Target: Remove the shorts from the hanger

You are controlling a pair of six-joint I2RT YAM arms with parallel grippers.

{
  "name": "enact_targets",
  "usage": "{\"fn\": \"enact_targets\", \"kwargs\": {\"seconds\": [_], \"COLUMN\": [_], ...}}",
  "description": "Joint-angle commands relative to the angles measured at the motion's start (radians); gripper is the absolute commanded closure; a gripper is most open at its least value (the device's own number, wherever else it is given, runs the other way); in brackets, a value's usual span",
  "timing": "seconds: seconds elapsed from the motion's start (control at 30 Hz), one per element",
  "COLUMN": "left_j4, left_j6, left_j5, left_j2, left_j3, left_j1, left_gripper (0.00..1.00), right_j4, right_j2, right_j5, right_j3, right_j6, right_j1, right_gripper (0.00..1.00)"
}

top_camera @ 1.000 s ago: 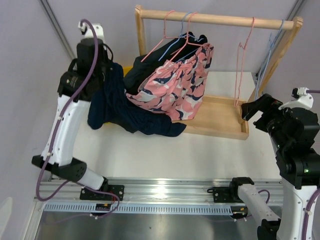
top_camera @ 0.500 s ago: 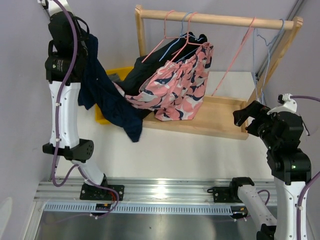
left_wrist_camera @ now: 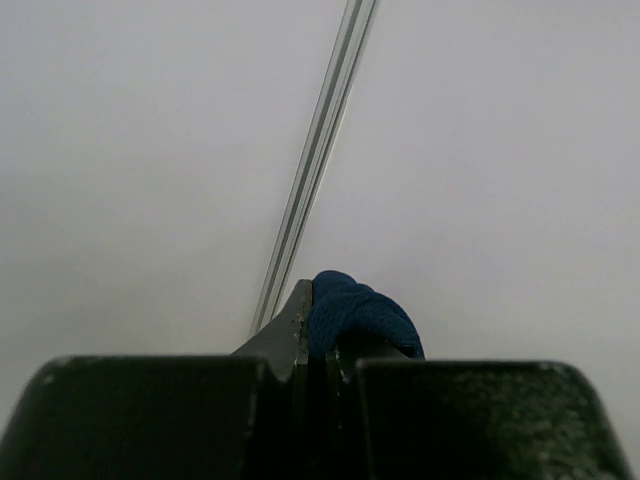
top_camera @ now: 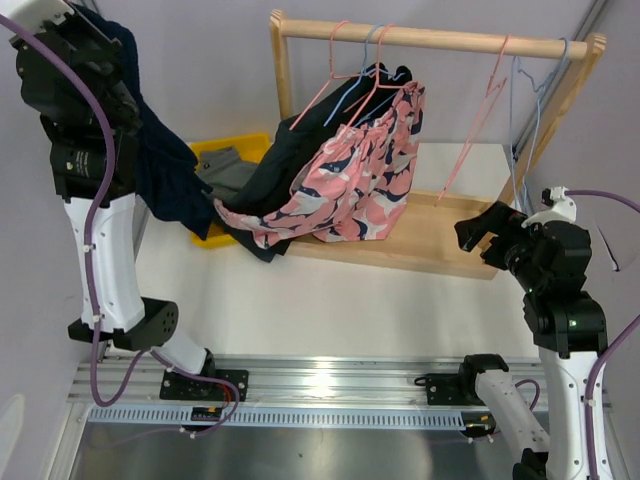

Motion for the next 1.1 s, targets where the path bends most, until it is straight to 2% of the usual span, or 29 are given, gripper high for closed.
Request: {"fn": "enact_targets", "kwargs": {"seconds": [0.0,0.2,0.43,0.5,0.6,0.63,0.7,0.73,0.83,0.93,0.97,1.07], "left_j4": [0.138,0.169,0.135,0.114,0.109,0.104,0.074,0.045,-0.081,-0.094,-0.087,-0.103], "left_j6": [0.035,-0.020,-0.083,-0.123,-0.174,-0.184,-0.213,-0.254,-0.319,-0.321,-0.316,-0.295], "left_j5": [0.064,0.186,0.298,0.319,0.286,0.278,0.281,0.261,0.259,0.287,0.290,0.312], "left_j2": [0.069,0.216,0.365,0.367,0.309,0.290,0.267,0.253,0.226,0.102,0.016,-0.145], "left_j3": [0.050,0.078,0.028,-0.047,-0.245,-0.273,-0.375,-0.383,-0.419,-0.541,-0.611,-0.748], "left_j1": [0.007,0.007,0.009,0.009,0.009,0.009,0.010,0.010,0.009,-0.023,-0.037,-0.106], "left_gripper": [1.00,1.00,1.00,1.00,0.96,0.75,0.17,0.01,0.01,0.01,0.01,0.01], "right_j4": [0.053,0.047,0.046,0.058,0.121,0.138,0.187,0.202,0.256,0.322,0.329,0.345], "right_j2": [-0.010,-0.031,-0.057,-0.064,-0.061,-0.054,-0.030,-0.016,0.059,0.157,0.186,0.318], "right_j5": [-0.020,-0.017,-0.034,-0.061,-0.204,-0.238,-0.302,-0.356,-0.417,-0.447,-0.450,-0.401], "right_j3": [0.009,-0.017,-0.054,-0.052,-0.026,-0.014,0.039,0.062,0.181,0.305,0.338,0.477], "right_j6": [-0.005,-0.013,-0.016,-0.025,-0.037,-0.036,-0.033,-0.024,0.010,0.053,0.059,0.047], "right_j1": [-0.001,-0.001,-0.001,-0.001,-0.003,-0.001,-0.001,-0.001,0.002,0.010,0.017,0.100], "right_gripper": [0.01,0.01,0.01,0.01,0.01,0.01,0.01,0.01,0.00,0.01,0.01,0.03]}}
